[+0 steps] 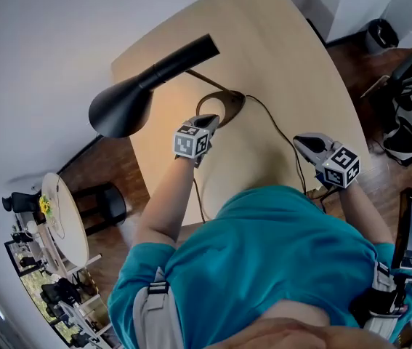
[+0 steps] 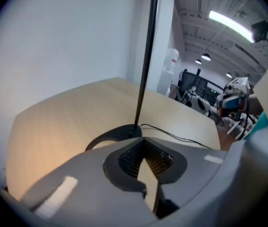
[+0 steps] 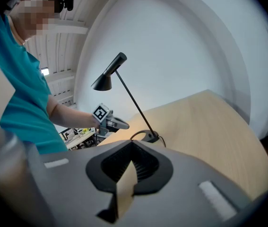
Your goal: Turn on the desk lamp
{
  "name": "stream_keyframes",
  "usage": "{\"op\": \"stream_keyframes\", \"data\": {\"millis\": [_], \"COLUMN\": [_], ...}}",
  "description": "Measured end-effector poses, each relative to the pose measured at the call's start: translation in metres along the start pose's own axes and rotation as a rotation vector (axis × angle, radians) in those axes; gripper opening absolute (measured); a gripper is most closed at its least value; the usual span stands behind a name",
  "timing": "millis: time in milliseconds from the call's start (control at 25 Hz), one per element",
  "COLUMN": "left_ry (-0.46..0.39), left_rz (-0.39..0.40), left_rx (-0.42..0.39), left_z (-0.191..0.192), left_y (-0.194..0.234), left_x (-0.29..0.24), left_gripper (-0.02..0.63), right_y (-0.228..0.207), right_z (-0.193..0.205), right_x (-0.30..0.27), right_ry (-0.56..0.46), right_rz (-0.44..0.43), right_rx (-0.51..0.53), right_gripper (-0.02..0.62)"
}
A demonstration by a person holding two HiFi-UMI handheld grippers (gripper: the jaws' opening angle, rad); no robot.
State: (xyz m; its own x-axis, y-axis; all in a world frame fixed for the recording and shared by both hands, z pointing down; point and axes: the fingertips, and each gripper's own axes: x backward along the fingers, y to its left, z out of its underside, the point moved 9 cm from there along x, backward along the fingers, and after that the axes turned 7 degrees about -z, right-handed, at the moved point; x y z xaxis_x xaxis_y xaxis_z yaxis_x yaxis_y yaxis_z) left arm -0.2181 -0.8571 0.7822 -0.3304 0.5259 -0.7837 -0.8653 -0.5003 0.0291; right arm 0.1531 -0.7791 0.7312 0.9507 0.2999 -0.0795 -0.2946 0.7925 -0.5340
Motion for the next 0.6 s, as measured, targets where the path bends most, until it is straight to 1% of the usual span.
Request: {"op": "stream_keyframes", "data": {"millis": [80, 160, 240, 280, 360, 440, 480, 520, 560, 600], "left_ry": [-0.092, -0.178, -0.246, -0.275, -0.351, -0.449, -0.488, -0.519, -0.544, -0.569], "left_rz": [0.014, 0.034, 0.057, 0.066, 0.071, 0.065, 0.064, 0.062, 0.058, 0.052], "left_rx": [0.089, 0.188, 0.293, 0.338, 0.389, 0.399, 0.402, 0.409, 0.418, 0.425], "left_z": [0.035, 0.067, 0.089, 0.097, 0.104, 0.101, 0.104, 0.115, 0.134, 0.162], "left_y": [-0.016, -0.035, -0.065, -0.088, -0.145, -0.192, -0.206, -0.211, -0.206, -0.191], "left_x": [0.039, 0.064, 0.089, 0.113, 0.178, 0.244, 0.275, 0.301, 0.321, 0.331], "left_gripper": [0.005, 0.005, 0.005, 0.005, 0.005, 0.005, 0.005, 0.005, 0.005, 0.005], "right_y": [0.009, 0.007, 0.010, 0.027, 0.086, 0.155, 0.190, 0.222, 0.247, 0.264], "right_z": [0.002, 0.003, -0.010, -0.022, -0.056, -0.100, -0.115, -0.121, -0.115, -0.097], "right_x": [-0.003, -0.008, -0.006, 0.002, 0.029, 0.054, 0.059, 0.057, 0.044, 0.021], "right_ry": [0.002, 0.009, 0.023, 0.030, 0.045, 0.063, 0.073, 0.085, 0.098, 0.110], "right_rz": [-0.038, -0.073, -0.106, -0.124, -0.165, -0.201, -0.210, -0.217, -0.223, -0.230], "right_rx": [0.018, 0.032, 0.048, 0.060, 0.120, 0.212, 0.246, 0.270, 0.288, 0.306], "right_gripper": [0.002, 0.002, 0.002, 0.002, 0.002, 0.002, 0.002, 0.002, 0.002, 0.002]}}
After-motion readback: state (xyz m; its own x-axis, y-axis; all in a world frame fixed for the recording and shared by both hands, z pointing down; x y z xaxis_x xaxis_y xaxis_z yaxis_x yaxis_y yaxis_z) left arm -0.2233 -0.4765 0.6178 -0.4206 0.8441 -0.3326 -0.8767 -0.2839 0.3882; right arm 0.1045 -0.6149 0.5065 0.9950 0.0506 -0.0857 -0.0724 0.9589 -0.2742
